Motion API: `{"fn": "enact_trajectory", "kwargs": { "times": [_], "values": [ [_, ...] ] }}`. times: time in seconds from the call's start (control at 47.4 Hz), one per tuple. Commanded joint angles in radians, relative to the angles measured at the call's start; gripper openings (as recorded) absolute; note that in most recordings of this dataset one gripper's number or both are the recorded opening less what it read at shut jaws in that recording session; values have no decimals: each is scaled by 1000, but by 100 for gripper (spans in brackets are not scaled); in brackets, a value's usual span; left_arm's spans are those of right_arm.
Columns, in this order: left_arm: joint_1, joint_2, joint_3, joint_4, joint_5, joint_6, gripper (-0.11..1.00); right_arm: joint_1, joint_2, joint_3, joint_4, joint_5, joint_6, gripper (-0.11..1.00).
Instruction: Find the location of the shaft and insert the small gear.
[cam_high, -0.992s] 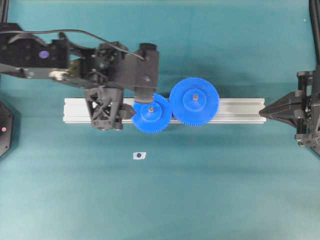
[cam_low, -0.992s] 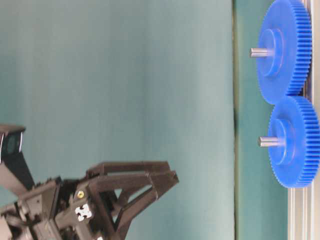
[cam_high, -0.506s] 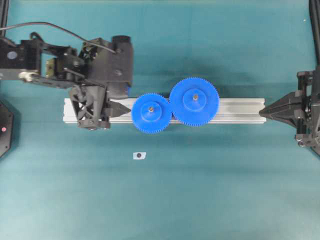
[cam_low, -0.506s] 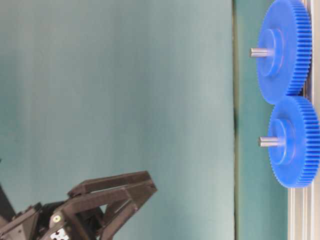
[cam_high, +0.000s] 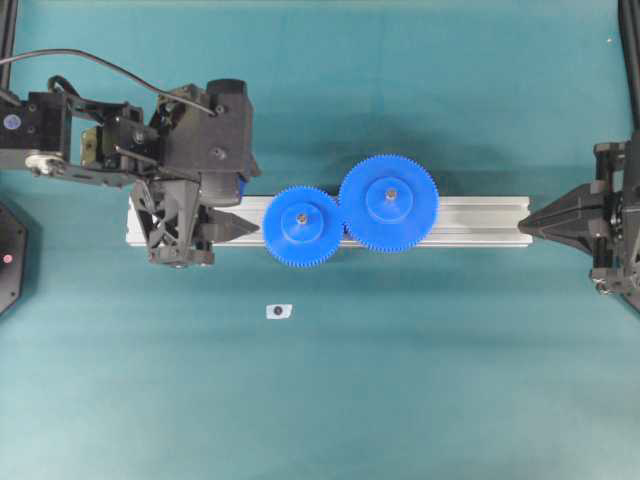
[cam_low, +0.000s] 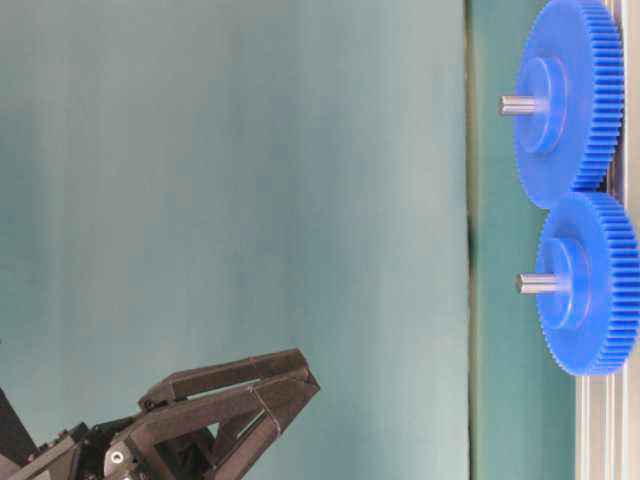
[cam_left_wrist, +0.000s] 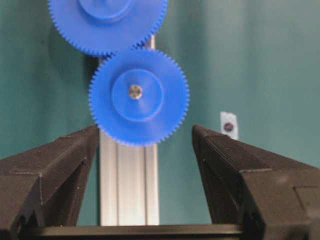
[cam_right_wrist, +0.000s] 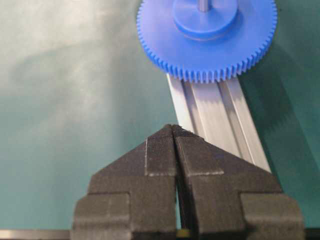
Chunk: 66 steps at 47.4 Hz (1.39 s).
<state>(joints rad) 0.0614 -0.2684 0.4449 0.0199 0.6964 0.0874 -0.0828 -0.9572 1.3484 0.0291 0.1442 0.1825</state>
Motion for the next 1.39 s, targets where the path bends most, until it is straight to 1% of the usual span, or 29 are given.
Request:
{"fn": "enact_trajectory", "kwargs": {
  "times": [0.0, 1.371],
  "values": [
    [-3, -26, -12, 3, -8, -2, 73, -3, 6, -15, -2, -8, 11, -1],
    [-9, -48, -14, 3, -9, 0, 73, -2, 6, -15, 0, -8, 11, -1]
  ]
}}
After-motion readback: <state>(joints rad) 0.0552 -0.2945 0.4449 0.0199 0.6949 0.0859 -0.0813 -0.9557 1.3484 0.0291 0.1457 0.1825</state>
